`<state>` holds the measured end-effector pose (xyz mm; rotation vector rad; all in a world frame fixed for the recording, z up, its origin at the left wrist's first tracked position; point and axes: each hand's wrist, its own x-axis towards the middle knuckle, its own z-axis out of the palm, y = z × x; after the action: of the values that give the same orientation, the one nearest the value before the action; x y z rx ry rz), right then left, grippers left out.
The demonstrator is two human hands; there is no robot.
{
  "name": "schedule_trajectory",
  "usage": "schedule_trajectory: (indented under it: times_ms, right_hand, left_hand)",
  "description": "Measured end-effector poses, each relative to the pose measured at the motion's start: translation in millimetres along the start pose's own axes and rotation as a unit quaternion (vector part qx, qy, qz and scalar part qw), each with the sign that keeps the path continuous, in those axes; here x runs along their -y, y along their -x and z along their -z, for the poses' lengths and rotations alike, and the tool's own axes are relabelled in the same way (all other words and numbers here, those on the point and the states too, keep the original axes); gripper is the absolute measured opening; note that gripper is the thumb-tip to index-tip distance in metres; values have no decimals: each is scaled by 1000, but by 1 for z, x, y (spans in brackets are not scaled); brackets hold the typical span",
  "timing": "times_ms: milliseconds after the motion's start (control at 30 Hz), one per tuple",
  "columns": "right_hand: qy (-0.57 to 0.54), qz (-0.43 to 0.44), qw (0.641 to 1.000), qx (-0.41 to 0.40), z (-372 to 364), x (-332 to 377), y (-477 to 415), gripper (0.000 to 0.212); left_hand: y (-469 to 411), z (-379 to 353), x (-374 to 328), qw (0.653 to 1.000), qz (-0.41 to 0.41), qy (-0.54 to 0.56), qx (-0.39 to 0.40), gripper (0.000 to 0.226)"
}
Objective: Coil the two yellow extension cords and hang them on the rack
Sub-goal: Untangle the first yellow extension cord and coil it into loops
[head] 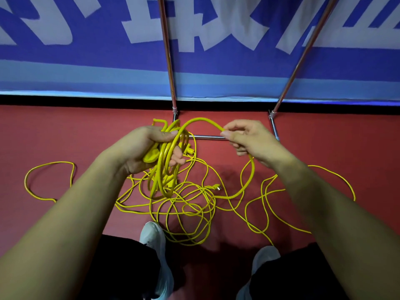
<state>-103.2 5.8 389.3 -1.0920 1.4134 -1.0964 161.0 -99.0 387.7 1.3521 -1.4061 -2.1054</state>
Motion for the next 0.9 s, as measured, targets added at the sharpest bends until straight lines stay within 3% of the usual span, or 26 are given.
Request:
schedule_trajectory:
  times_ms: [167,267,367,500,667,733,900]
  right_hand:
    - [145,72,985,64,-16,23,9,7]
    - [168,126,973,94,-35,31,13,8]
    - [158,108,978,78,-34,29,9,15]
    - [257,4,956,143,3,-1,5,17]
    - [36,-27,999,11,1,-7,2,4]
    - [64,-3,998,-23,-2,0,1,5]
    - [153,86,984,8,-19,21,10,7]
  left_hand:
    - [14,-18,-5,998,-6,24,50,67]
    - [28,-39,-12,991,-10,59,123,22]
    - [36,-45,-20,983,-16,106,152,11]
    - [36,-34,-27,976,-46,169,131,7]
    - [34,-26,-24,988,-33,101,110,20]
    - [34,-27,-23,989,-26,92,113,21]
    - [29,-34,-16,988,-13,83,133,27]
